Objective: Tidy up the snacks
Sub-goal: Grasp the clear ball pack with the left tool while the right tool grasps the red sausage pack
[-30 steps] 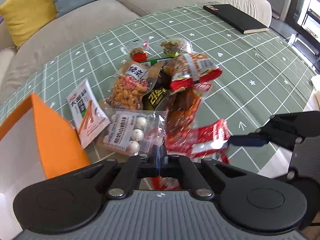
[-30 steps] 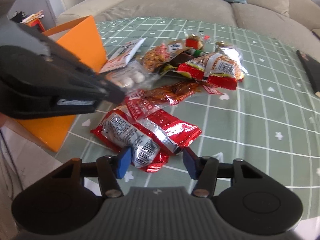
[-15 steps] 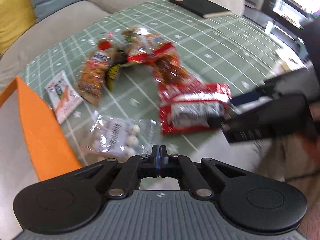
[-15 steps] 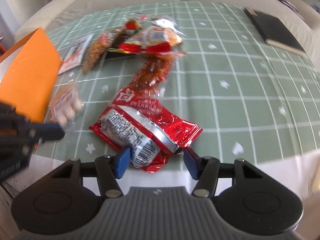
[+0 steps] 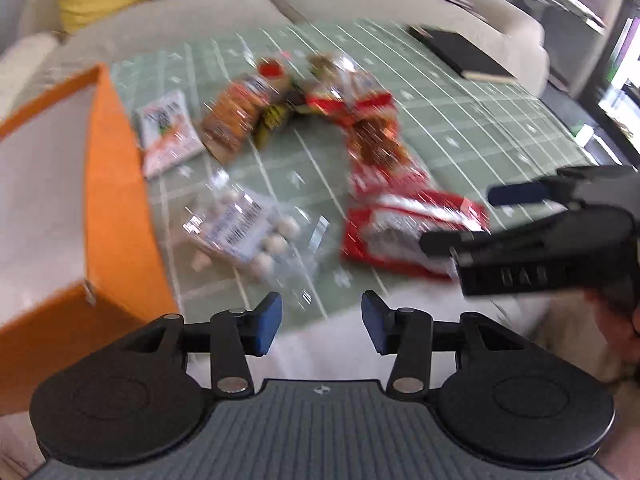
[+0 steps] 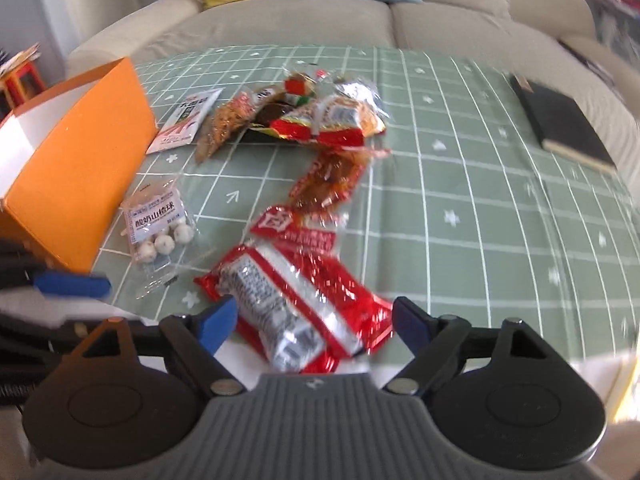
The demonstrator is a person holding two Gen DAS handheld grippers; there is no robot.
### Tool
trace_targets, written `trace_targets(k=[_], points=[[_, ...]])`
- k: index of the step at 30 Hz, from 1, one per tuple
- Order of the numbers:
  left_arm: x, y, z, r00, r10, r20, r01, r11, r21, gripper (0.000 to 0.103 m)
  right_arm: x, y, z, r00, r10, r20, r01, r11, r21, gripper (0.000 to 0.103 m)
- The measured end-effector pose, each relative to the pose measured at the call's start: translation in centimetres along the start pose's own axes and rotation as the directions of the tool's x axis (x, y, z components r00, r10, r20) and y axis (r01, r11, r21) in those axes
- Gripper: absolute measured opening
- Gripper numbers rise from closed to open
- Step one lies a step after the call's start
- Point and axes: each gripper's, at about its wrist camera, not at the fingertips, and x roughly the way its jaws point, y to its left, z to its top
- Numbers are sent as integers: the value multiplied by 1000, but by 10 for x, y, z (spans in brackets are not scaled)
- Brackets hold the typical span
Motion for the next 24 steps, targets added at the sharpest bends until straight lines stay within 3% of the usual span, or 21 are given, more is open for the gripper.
trace_targets(k=[6,9,10,11,14,19,24], points=[[25,-10,1,995,102,-21,-100,990,104,54,17,-3,9,999,31,-13,-32,999,-14,86],[32,-11,-3,993,115,-7,-113,987,114,37,21,-3,9,999,45,3,-45,999,-11,86],[33,-10,-1,994,105,-7,-104,988,115,24,21,-2,9,999,45,6,-45,999,-18,86],[33,-9,-1,996,87,-14,-85,990,115,19,21,0,8,999,44,6,-44,999,-29,86],[32,-7,-1,997,78,-22,-75,989,131,13,26,6,7,999,31,-11,-32,997,-69,86],[26,-4,-8,999,8,-43,1,981,196,9,32,7,7,999,18,-39,-21,997,-74,86],[16,-9,-20,996,-40,-84,64,951,302,6,35,-6,7,996,40,-85,-37,999,30,85]])
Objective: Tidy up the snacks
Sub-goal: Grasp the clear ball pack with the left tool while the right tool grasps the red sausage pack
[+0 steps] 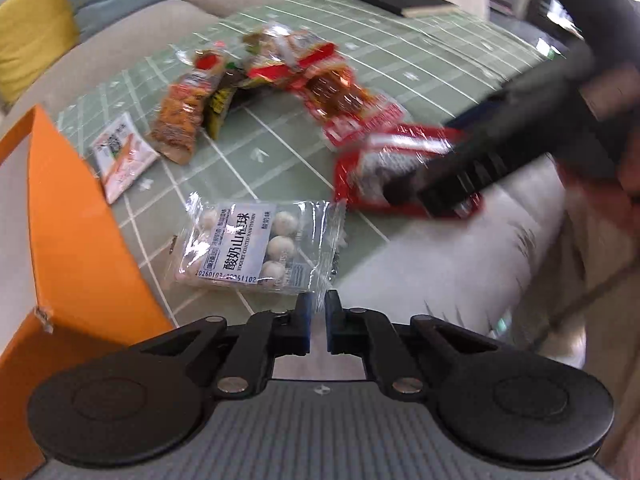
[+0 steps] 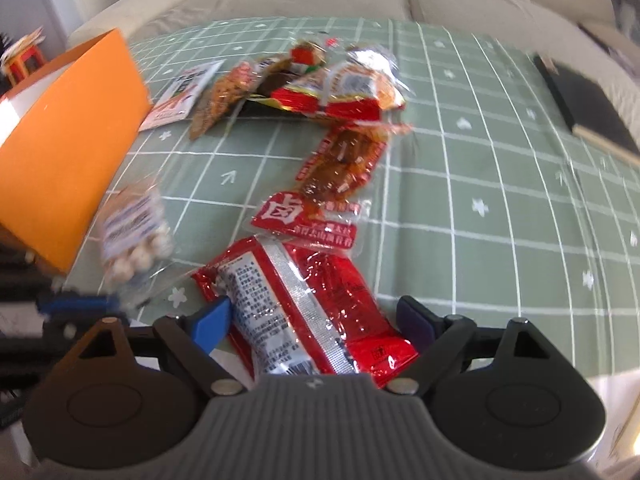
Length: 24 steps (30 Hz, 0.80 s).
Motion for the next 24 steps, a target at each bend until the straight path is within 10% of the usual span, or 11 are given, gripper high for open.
trace_targets(k=[9,12,14,18,24], points=[[-8,8,-3,990,67,-128,-78,994,-83,12,-12,6,-11,995,83,-62,-77,993,93,83],[-12,7,-2,990,87,-115,-99,990,-103,25,-16,9,-15,989,123,-78,-113,986,124,83],[-19,7,-3,994,68,-85,-78,989,-126,59,-19,10,-17,991,111,-73,-102,987,125,83],[-33,12,2,999,34,16,-30,974,-225,71,-24,13,-15,999,47,-3,-47,996,70,87],[-27,38,8,999,18,45,10,832,-555,74,-17,18,-13,999,41,-13,-41,999,-14,87]])
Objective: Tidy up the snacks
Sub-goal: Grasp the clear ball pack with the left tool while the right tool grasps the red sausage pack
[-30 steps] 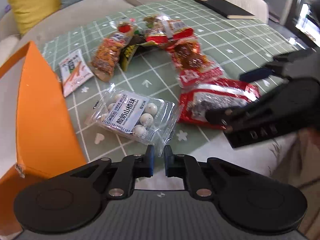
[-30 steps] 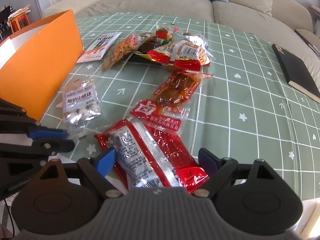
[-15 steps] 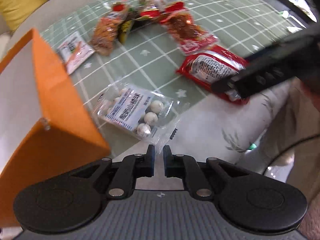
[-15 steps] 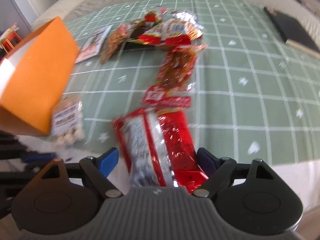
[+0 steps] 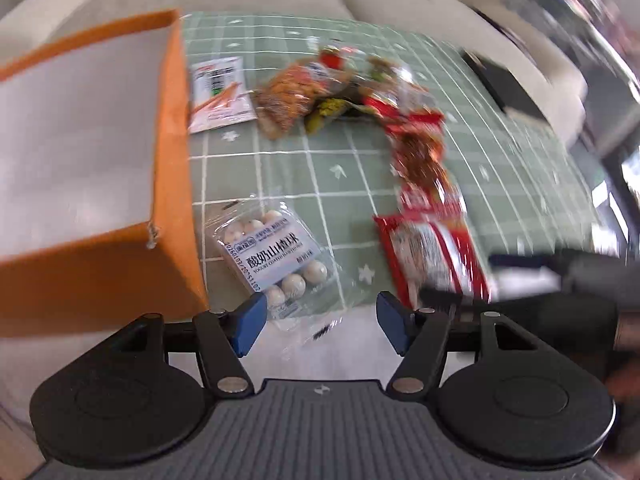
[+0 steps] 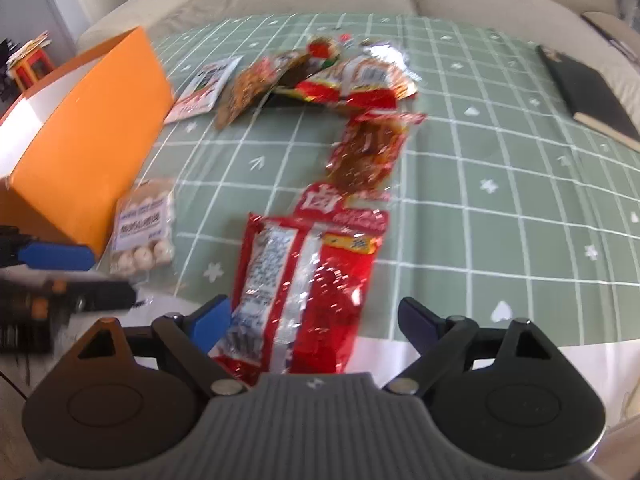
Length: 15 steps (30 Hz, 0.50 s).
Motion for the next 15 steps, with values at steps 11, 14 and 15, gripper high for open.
trace_targets(k=[11,14,15], points=[[30,-1,20,981,194,-28,-196,964,-180,86,10,16,-3,999,-31,-10,30,994,-105,85],[44,2,22,975,215,-58,-222,954,-202,89,13,13,-1,999,-34,-12,33,996,-85,85],[47,0,22,972,229,-56,-236,952,-193,89,14,13,0,999,-38,-8,37,996,-82,84]])
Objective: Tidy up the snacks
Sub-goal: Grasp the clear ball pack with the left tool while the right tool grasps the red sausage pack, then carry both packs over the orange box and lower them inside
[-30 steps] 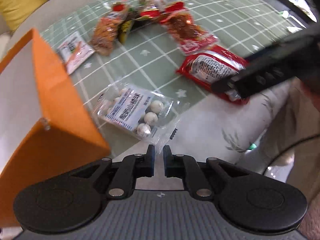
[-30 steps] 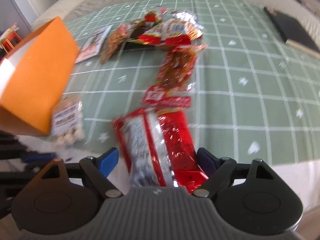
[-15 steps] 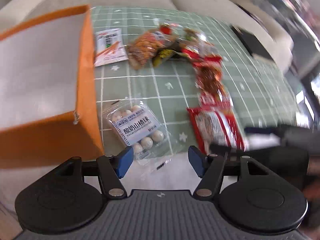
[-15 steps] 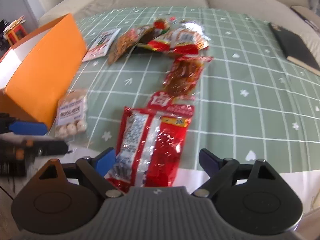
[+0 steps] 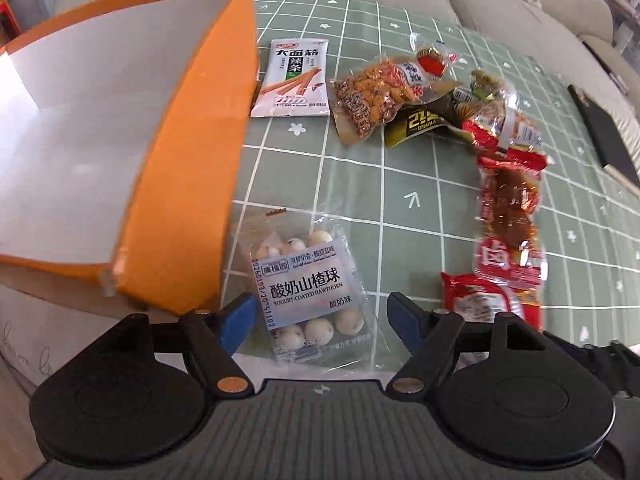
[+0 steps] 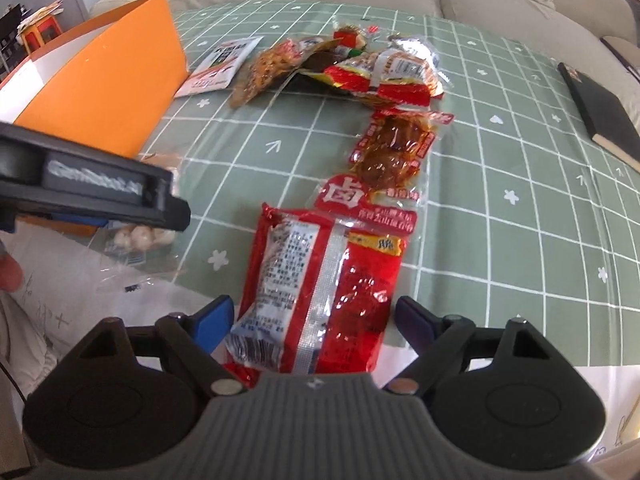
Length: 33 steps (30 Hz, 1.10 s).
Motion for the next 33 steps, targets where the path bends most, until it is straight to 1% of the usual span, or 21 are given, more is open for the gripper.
trace_targets(k=[1,3,4,6,9,13,19,24,28,31,33], points=[[2,-3,-1,1000,15,2,-16,1000,8,89,1,0,1,1000,-3,4,3,1000,1,83],[11,-4,-1,999,29,-23,-28,999,23,89,2,1,2,1000,-19,11,19,1000,0,81],[13,-5,-3,999,41,-10,-40,999,36,92,2,0,2,1000,-23,13,23,1000,0,81],[15,-9,-5,998,61,10,-61,995,74,93,3,0,2,999,-33,16,33,999,1,81],[15,-8,-6,998,49,25,-51,995,84,92,3,-2,2,999,-49,17,49,999,9,80],[13,-7,-7,999,20,49,-26,993,116,75,3,-6,3,998,-60,21,59,998,29,77],[12,-10,-11,998,-32,58,20,980,199,70,1,-10,2,998,-56,26,54,997,51,72],[5,-8,-19,995,-82,55,67,972,225,69,-2,-17,1,999,-43,19,41,995,89,71],[-2,-1,-23,993,-118,32,109,972,208,69,-8,-26,0,1000,10,12,-11,987,159,71],[-11,1,-24,988,-148,34,139,970,200,69,-14,-38,-1,998,59,21,-62,968,244,71],[-18,2,-25,985,-169,43,157,967,199,69,-20,-43,-1,998,59,32,-66,957,284,71]])
